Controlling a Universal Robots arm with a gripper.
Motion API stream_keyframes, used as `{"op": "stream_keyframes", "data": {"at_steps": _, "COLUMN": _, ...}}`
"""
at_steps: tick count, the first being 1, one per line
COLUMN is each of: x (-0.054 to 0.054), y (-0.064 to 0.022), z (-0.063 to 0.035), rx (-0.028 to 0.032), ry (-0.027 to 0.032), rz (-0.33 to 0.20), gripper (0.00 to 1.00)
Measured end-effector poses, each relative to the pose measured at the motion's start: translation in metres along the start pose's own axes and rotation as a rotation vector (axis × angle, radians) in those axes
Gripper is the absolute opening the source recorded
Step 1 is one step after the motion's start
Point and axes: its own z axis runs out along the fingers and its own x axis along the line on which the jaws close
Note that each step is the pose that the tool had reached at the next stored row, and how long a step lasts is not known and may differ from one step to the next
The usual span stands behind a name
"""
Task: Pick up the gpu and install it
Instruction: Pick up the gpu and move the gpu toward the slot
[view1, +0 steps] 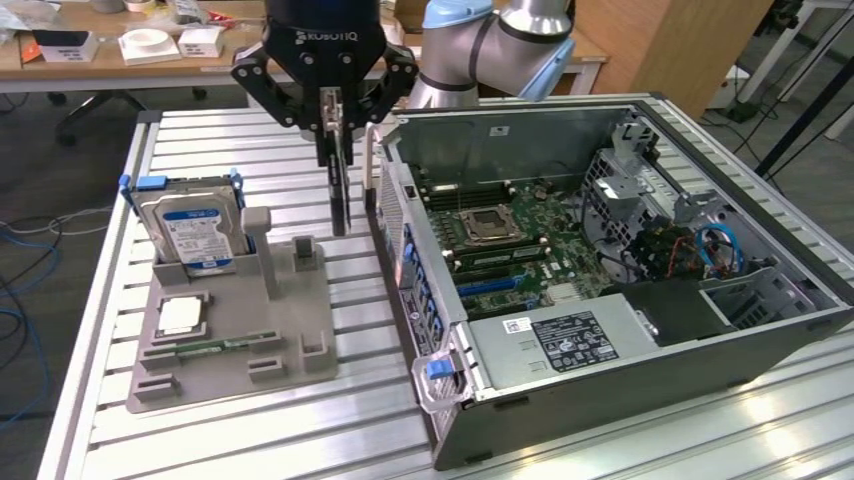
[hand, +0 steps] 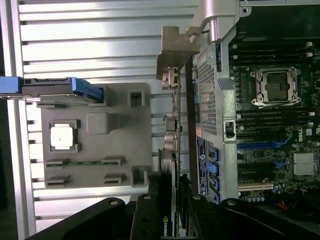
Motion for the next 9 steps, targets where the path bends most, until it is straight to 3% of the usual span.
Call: {"op": "stream_keyframes", "data": {"at_steps": 9, "x": -0.0087, "y": 0.0007, "z": 0.0003, "rx": -0.0001, "ry": -0.0001, "rz": 0.000, "gripper": 0.26}}
